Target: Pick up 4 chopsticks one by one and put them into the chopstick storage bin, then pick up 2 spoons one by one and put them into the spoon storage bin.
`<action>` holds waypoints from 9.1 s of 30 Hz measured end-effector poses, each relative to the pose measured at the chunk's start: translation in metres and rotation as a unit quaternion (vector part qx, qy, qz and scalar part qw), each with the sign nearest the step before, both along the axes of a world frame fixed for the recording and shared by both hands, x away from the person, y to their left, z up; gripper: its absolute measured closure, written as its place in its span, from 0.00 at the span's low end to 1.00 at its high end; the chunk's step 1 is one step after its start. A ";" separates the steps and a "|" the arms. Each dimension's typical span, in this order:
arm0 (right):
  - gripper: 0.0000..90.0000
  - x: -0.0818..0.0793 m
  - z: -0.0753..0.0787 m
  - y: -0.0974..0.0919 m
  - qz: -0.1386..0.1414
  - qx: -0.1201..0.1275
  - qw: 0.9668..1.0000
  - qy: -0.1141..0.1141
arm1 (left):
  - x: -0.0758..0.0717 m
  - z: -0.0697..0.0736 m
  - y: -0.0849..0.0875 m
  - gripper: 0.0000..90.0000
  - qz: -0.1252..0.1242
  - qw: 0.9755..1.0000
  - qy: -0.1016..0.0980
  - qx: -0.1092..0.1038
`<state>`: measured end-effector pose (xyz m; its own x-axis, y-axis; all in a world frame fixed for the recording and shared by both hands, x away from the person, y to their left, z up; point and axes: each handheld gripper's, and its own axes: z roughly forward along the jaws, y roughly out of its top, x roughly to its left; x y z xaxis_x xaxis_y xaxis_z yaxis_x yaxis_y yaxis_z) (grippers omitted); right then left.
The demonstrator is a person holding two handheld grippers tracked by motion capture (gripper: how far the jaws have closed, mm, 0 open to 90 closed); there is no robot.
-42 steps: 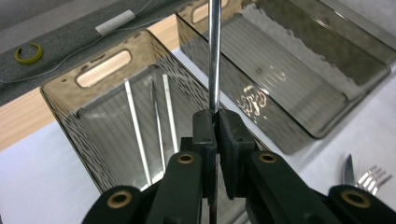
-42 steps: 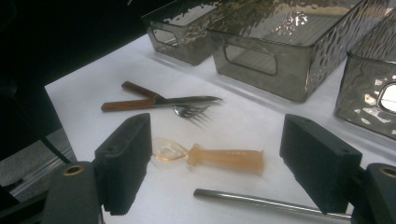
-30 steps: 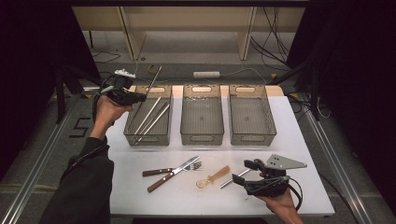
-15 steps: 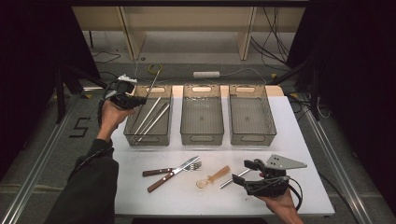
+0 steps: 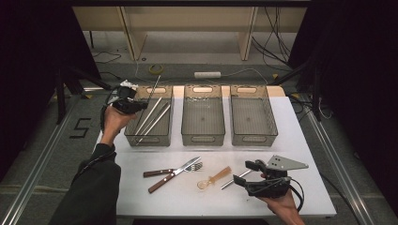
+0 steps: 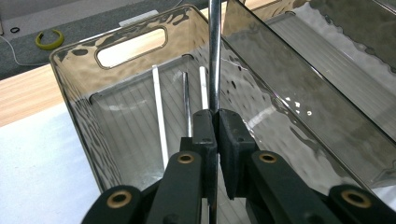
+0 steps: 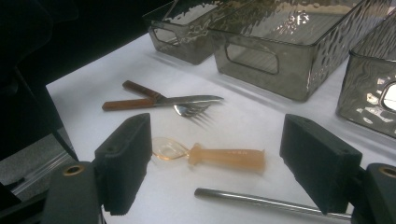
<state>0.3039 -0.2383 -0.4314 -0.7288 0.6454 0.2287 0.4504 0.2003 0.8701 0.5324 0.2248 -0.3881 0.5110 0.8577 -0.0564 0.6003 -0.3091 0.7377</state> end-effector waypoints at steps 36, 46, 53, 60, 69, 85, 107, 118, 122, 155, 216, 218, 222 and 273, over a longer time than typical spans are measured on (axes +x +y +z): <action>0.29 0.000 0.000 0.000 0.001 0.000 1.000 0.001 | -0.014 -0.018 -0.002 0.37 0.003 0.999 0.038 -0.035; 0.29 0.000 0.001 0.001 0.003 -0.002 1.000 0.000 | -0.041 -0.007 -0.014 0.28 -0.021 0.999 0.015 -0.032; 0.29 0.000 0.001 0.001 0.007 -0.009 1.000 -0.003 | -0.061 0.001 -0.021 0.26 -0.041 0.998 0.005 -0.050; 0.29 0.001 0.001 0.001 0.010 -0.018 1.000 -0.004 | -0.078 0.001 -0.027 0.25 -0.051 0.997 0.001 -0.054; 0.29 0.003 0.001 0.001 0.021 -0.041 0.999 -0.006 | -0.097 -0.007 -0.028 0.22 -0.052 0.996 0.002 -0.069; 0.29 0.011 -0.005 0.002 0.041 -0.120 0.992 0.002 | -0.128 -0.016 -0.036 0.20 -0.076 0.991 -0.003 -0.110; 0.29 0.017 -0.013 0.004 0.062 -0.177 0.982 0.013 | -0.159 -0.028 -0.050 0.20 -0.106 0.989 -0.011 -0.103; 0.30 0.028 -0.012 -0.003 0.092 -0.237 0.967 0.012 | -0.169 -0.028 -0.053 0.20 -0.109 0.989 -0.023 -0.096; 0.32 0.038 -0.008 -0.006 0.096 -0.263 0.960 0.006 | -0.173 -0.031 -0.053 0.20 -0.113 0.989 -0.020 -0.093; 0.57 0.080 -0.024 0.020 0.215 -0.419 0.881 0.034 | -0.181 -0.032 -0.049 0.20 -0.115 0.989 -0.017 -0.092; 0.96 0.075 -0.024 0.016 0.319 -0.460 0.828 -0.024 | -0.181 -0.036 -0.054 0.22 -0.127 0.989 -0.008 -0.073; 0.96 0.074 -0.024 0.016 0.320 -0.459 0.828 -0.029 | -0.181 -0.036 -0.054 0.22 -0.127 0.989 -0.006 -0.073; 1.00 0.074 -0.020 0.015 0.328 -0.449 0.831 -0.030 | -0.181 -0.036 -0.054 0.22 -0.126 0.989 -0.007 -0.074; 1.00 0.121 0.045 0.053 0.165 -0.279 0.946 -0.019 | -0.186 -0.028 -0.042 0.22 -0.102 0.986 -0.051 -0.119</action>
<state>0.4249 -0.1857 -0.3868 -0.9122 0.3944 -0.1108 0.2544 0.7574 0.6014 0.3460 0.1824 -0.4165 0.6845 0.7056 -0.1831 0.4620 -0.2257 0.8577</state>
